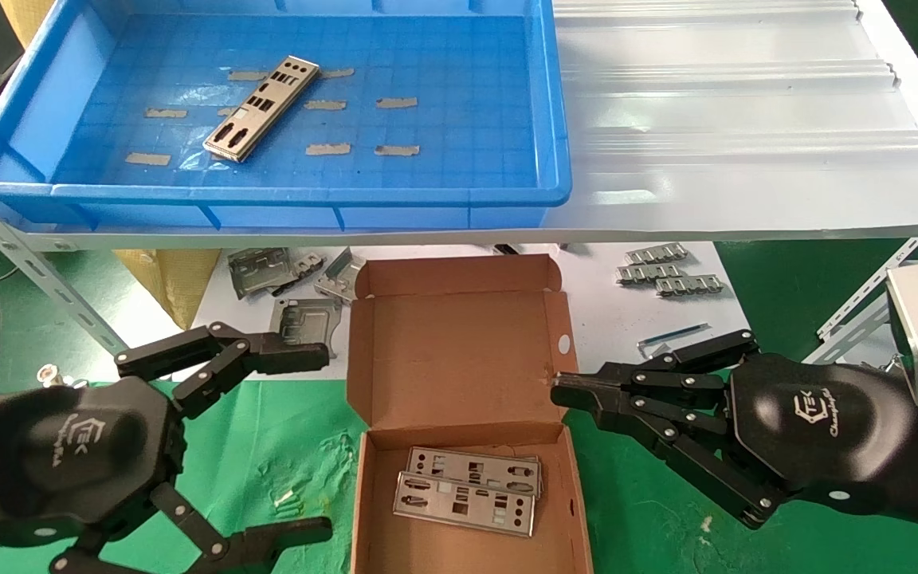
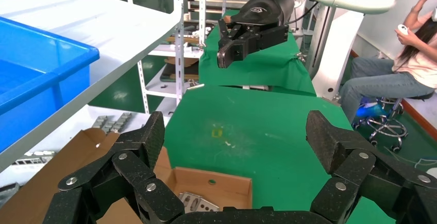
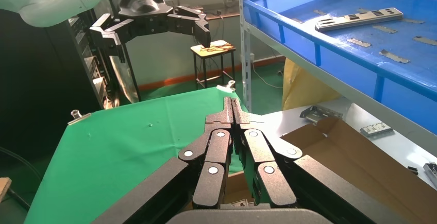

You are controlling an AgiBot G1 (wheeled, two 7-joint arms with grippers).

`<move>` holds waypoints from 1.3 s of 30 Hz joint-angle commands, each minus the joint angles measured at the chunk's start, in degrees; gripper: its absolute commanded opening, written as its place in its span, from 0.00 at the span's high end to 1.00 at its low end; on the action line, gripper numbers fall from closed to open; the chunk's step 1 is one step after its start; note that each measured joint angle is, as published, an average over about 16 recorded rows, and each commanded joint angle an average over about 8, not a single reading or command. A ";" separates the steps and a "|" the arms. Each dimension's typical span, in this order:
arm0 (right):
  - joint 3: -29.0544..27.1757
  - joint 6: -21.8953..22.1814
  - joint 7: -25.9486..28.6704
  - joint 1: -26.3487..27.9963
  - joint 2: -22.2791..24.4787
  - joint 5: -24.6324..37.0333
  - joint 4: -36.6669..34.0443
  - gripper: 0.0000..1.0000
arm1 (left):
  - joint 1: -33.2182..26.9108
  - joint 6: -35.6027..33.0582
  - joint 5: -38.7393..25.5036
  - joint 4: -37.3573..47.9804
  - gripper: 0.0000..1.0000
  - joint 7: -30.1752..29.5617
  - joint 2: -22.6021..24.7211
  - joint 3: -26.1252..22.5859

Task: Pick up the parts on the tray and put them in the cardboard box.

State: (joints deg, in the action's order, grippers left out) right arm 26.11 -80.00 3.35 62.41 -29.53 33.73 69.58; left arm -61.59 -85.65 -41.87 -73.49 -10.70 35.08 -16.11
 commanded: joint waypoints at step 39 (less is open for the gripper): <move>0.00 0.00 0.00 0.00 0.00 0.00 0.00 0.00 | -35.86 12.38 -26.83 25.72 0.00 -4.89 16.44 -10.63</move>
State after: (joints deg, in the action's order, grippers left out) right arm 26.10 -80.00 3.35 62.41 -29.53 33.73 69.58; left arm -96.63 -73.26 -68.21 -47.95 -15.25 51.26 -26.59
